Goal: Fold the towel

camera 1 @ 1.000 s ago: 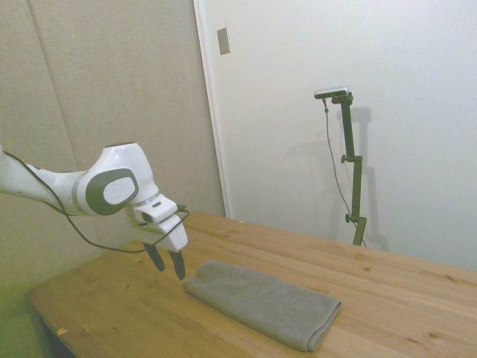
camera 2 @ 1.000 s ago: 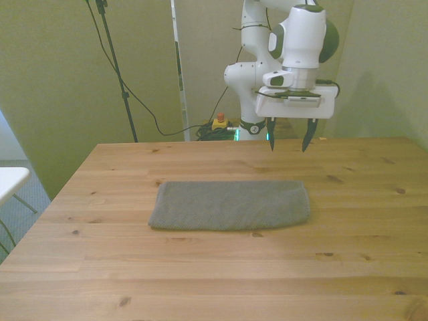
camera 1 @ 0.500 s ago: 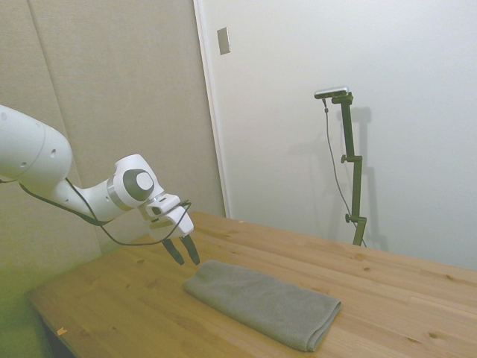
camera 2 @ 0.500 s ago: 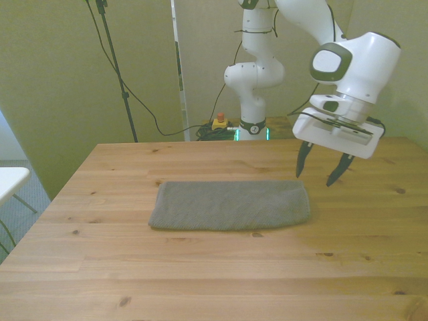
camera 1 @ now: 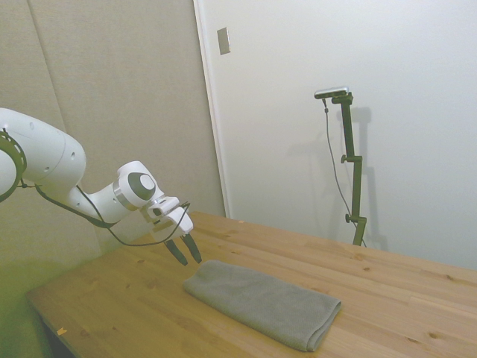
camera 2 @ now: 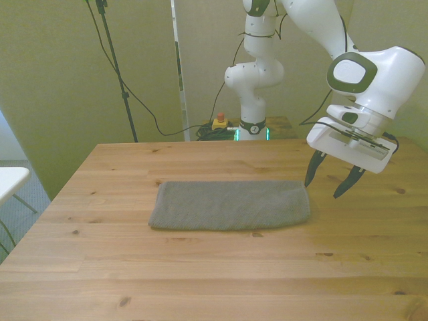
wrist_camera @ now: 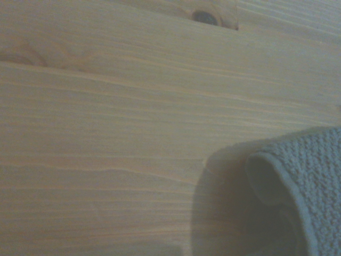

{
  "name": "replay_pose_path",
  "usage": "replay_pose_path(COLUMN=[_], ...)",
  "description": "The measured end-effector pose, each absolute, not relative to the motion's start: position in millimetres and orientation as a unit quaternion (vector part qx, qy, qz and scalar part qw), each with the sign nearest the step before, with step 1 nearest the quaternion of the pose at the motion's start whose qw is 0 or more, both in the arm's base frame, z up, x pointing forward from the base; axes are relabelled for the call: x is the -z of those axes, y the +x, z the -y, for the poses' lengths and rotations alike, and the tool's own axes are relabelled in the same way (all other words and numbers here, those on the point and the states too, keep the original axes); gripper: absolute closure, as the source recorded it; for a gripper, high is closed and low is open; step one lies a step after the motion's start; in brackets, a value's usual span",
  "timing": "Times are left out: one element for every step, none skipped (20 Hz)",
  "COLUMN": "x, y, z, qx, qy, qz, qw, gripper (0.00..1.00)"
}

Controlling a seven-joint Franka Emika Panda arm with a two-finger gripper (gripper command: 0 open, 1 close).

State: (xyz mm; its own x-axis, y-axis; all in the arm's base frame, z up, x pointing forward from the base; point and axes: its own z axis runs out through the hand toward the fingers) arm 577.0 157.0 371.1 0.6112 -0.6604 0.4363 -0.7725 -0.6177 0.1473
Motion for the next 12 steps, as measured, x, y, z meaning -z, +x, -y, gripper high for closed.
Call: replay_pose_path(x=[-372.2, -373.9, -375.6, -377.1, -377.8, -377.7, -377.3, -376.7, -376.4, -375.9, -375.4, -374.5], y=[577.6, 578.5, 579.2, 579.7, 579.6, 579.2, 578.7, 578.0, 577.7, 577.6, 577.6, 577.4], z=[-156.3, -155.5, -155.3, -155.8, -156.6, -157.8, -159.0, -160.0, -160.6, -160.7, -160.7, -160.2], qx=[-0.173, -0.174, -0.176, -0.177, -0.177, -0.177, -0.177, -0.177, -0.177, -0.176, -0.176, -0.175], qy=[0.882, 0.882, 0.881, 0.881, 0.881, 0.882, 0.882, 0.883, 0.883, 0.883, 0.883, 0.883], qz=[0.407, 0.408, 0.408, 0.408, 0.408, 0.407, 0.406, 0.405, 0.405, 0.404, 0.404, 0.405], qw=[0.162, 0.161, 0.160, 0.159, 0.159, 0.159, 0.159, 0.159, 0.160, 0.160, 0.161, 0.162], gripper=[0.00, 0.00, 0.00, 0.00, 0.00, 0.00, 0.00, 0.00, 0.00, 0.00, 0.00, 0.00])
